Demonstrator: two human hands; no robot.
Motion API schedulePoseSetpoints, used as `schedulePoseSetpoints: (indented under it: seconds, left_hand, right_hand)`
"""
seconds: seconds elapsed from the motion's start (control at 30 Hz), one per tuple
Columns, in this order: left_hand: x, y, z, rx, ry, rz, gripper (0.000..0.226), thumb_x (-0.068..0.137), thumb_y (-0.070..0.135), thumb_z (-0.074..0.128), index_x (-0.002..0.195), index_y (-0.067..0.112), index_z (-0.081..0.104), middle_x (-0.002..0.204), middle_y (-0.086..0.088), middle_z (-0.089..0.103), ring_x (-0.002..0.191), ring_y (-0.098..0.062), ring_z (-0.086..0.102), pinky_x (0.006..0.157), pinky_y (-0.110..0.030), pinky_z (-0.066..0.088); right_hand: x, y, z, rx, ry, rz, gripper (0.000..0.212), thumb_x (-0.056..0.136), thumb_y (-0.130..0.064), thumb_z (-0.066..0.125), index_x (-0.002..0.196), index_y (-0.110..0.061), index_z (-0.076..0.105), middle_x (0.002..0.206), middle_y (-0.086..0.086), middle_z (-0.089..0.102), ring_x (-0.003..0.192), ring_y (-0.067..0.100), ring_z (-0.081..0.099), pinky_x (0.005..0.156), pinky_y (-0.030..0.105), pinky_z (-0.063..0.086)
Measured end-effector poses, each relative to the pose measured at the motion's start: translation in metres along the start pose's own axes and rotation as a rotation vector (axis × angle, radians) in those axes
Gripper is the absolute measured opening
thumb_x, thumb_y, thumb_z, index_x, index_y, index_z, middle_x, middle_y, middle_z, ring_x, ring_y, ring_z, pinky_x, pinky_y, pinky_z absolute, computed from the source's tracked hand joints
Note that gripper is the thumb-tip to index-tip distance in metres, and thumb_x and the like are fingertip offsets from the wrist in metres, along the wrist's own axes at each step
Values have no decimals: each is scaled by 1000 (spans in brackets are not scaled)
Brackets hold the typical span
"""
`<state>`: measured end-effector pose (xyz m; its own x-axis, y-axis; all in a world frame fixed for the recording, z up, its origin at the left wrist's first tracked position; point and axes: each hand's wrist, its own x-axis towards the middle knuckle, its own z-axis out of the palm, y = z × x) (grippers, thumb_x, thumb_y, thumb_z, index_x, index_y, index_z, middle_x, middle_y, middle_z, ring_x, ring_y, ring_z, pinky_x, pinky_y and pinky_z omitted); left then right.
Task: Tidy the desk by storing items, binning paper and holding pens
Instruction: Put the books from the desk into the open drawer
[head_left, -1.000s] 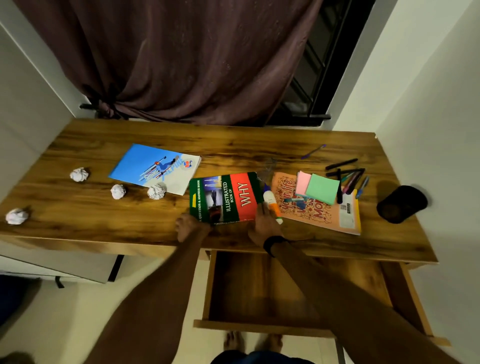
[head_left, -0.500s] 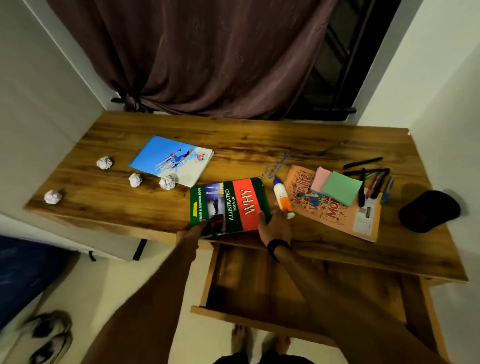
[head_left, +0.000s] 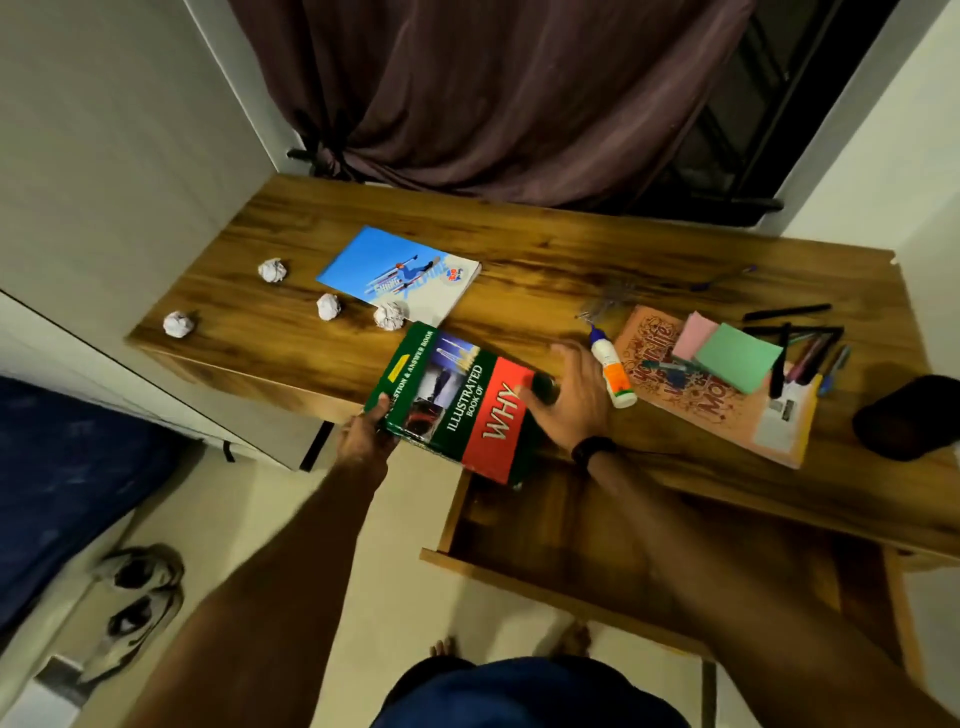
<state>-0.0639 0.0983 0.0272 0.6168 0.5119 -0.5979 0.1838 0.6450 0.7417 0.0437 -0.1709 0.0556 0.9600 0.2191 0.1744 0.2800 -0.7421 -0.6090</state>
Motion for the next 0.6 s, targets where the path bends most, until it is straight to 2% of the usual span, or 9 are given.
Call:
schedulePoseSetpoints:
  seconds: [0.07, 0.13, 0.17, 0.23, 0.3, 0.43, 0.47, 0.53, 0.6]
  left_hand:
    - [0, 12, 1, 47, -84, 4, 32, 83, 24, 74, 107, 4, 67, 97, -12, 73, 75, -19, 71, 58, -26, 58]
    - [-2, 17, -3, 129, -223, 8, 29, 81, 31, 74, 96, 6, 70, 75, -5, 70, 57, -15, 60, 45, -21, 48]
    - [-3, 17, -5, 165, -279, 8, 26, 85, 32, 70, 90, 6, 68, 62, -2, 65, 47, -11, 51, 40, -19, 40]
    - [-5, 15, -4, 173, -320, -18, 22, 89, 29, 66, 90, 6, 66, 60, 1, 64, 41, -8, 51, 38, -17, 39]
    - [-6, 11, -2, 171, -313, -54, 29, 84, 29, 72, 102, 7, 66, 82, -5, 74, 57, -12, 66, 46, -21, 49]
    - [-16, -15, -2, 327, -328, -69, 41, 86, 46, 67, 111, 14, 60, 105, -7, 72, 84, -18, 72, 63, -31, 55]
    - [-23, -26, -5, 435, -292, -26, 46, 88, 52, 62, 113, 13, 59, 108, -7, 71, 92, -22, 70, 69, -34, 55]
    - [-35, -55, -21, 809, -179, 143, 52, 89, 53, 61, 120, 12, 56, 117, -10, 64, 108, -30, 62, 84, -40, 51]
    - [-49, -84, -45, 1186, -152, 150, 65, 85, 50, 66, 132, 10, 46, 131, -15, 53, 121, -35, 52, 98, -43, 44]
  right_hand:
    - [12, -14, -5, 92, -215, 99, 70, 80, -69, 56, 132, -24, 41, 128, 2, 55, 119, 22, 50, 96, 40, 43]
    - [7, -24, 1, 287, -491, 302, 58, 88, -55, 59, 130, -18, 45, 119, 1, 59, 109, 21, 58, 88, 33, 47]
    - [2, -27, 6, 352, -536, 361, 52, 90, -50, 60, 124, -12, 51, 113, 3, 63, 101, 23, 62, 86, 35, 51]
    - [-13, -24, 15, 369, -459, 427, 53, 88, -57, 58, 108, -8, 63, 101, 8, 71, 90, 26, 68, 88, 45, 54]
    - [-38, -14, 21, 406, -356, 572, 57, 86, -64, 54, 101, -11, 68, 96, 7, 73, 87, 24, 69, 90, 43, 53]
    - [-103, -18, 26, 507, -109, 806, 46, 88, -64, 52, 103, -22, 66, 111, 9, 70, 95, 24, 66, 93, 43, 51]
    - [-117, -22, 25, 516, -51, 830, 40, 93, -57, 49, 107, -23, 64, 115, 9, 68, 96, 21, 63, 92, 38, 49]
    - [-140, -30, 22, 536, 49, 887, 29, 101, -41, 43, 112, -19, 59, 107, 4, 63, 89, 16, 56, 82, 28, 43]
    - [-158, -31, 22, 587, 157, 962, 25, 102, -42, 41, 105, -22, 55, 100, 7, 65, 75, 17, 59, 71, 27, 45]
